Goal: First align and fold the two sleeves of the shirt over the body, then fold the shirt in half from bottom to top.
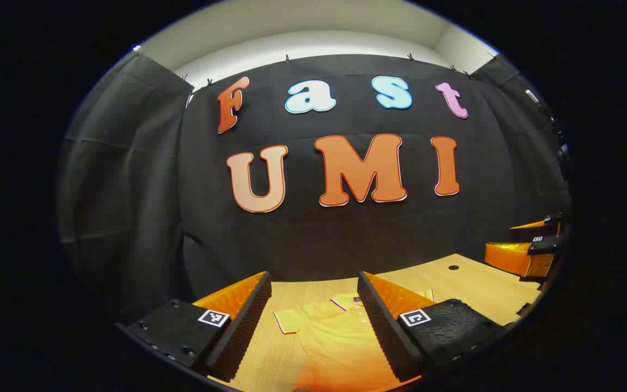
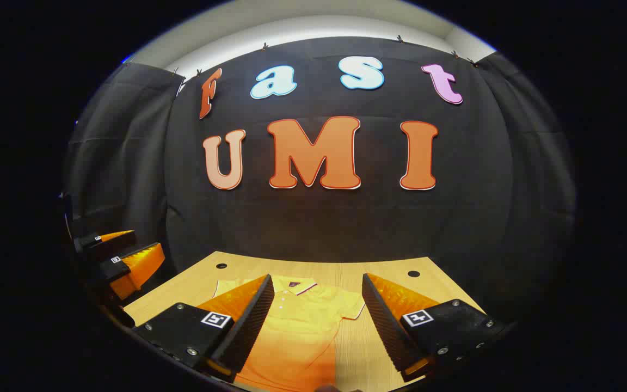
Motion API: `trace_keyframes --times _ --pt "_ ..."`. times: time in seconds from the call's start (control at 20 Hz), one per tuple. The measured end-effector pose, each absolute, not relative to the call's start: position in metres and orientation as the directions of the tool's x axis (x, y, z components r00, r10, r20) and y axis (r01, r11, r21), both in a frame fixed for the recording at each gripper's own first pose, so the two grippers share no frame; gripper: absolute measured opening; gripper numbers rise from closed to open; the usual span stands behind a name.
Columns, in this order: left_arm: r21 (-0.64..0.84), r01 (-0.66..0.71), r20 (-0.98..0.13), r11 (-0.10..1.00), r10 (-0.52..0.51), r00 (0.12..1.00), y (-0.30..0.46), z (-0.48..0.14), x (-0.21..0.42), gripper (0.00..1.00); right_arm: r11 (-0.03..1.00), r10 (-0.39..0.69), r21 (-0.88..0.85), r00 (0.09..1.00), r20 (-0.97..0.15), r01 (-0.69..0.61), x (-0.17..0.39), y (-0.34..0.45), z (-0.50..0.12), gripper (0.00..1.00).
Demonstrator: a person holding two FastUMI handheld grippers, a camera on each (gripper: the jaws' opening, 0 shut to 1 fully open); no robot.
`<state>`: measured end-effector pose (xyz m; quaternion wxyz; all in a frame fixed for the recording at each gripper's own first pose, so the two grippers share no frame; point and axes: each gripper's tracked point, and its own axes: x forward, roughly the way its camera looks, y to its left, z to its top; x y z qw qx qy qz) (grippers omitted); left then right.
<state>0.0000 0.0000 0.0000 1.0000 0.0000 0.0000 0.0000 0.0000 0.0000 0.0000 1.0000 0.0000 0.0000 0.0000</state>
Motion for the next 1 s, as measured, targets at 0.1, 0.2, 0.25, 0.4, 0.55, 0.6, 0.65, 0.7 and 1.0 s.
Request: trace_keyframes --times 0.1,0.2,0.25,0.4,0.55,0.6,0.65,0.7,1.0 --pt "0.026 0.013 0.008 1.000 -0.014 1.000 0.014 0.003 -0.005 0.98 1.000 -0.007 -0.002 1.000 -0.001 0.007 0.000 0.015 0.001 0.98" --pt "0.029 0.016 0.011 0.999 -0.016 1.000 0.027 0.004 -0.008 0.98 1.000 -0.007 0.002 1.000 -0.012 0.007 0.000 0.029 0.000 0.99" --pt "0.026 0.014 0.011 1.000 -0.014 1.000 0.033 0.003 -0.009 0.98 1.000 -0.008 0.002 1.000 -0.013 0.008 0.000 0.035 0.002 0.99" --pt "0.021 0.006 0.018 1.000 -0.006 1.000 0.049 0.002 -0.012 0.98 1.000 -0.006 -0.011 1.000 -0.001 0.006 0.000 0.049 0.006 0.98" --pt "0.009 -0.008 0.011 1.000 0.008 1.000 0.061 -0.007 -0.011 0.98 1.000 -0.001 -0.022 1.000 0.004 0.002 0.003 0.057 0.005 0.99" --pt "0.007 -0.010 0.004 1.000 0.010 1.000 0.063 -0.010 -0.009 0.98 1.000 -0.004 -0.023 1.000 -0.002 0.004 0.005 0.058 0.003 0.98" --pt "0.005 -0.011 0.002 1.000 0.011 1.000 0.064 -0.011 -0.008 0.98 1.000 -0.003 -0.021 1.000 -0.008 0.003 0.006 0.058 0.001 0.99" --pt "0.006 -0.009 0.006 1.000 0.009 1.000 0.064 -0.010 -0.006 0.99 1.000 -0.010 -0.021 1.000 -0.014 0.010 0.009 0.057 0.000 0.99" --pt "0.022 0.002 0.033 1.000 -0.003 0.999 0.057 -0.008 0.014 0.98 0.999 -0.027 -0.039 0.999 -0.031 0.026 0.039 0.042 -0.007 0.99"
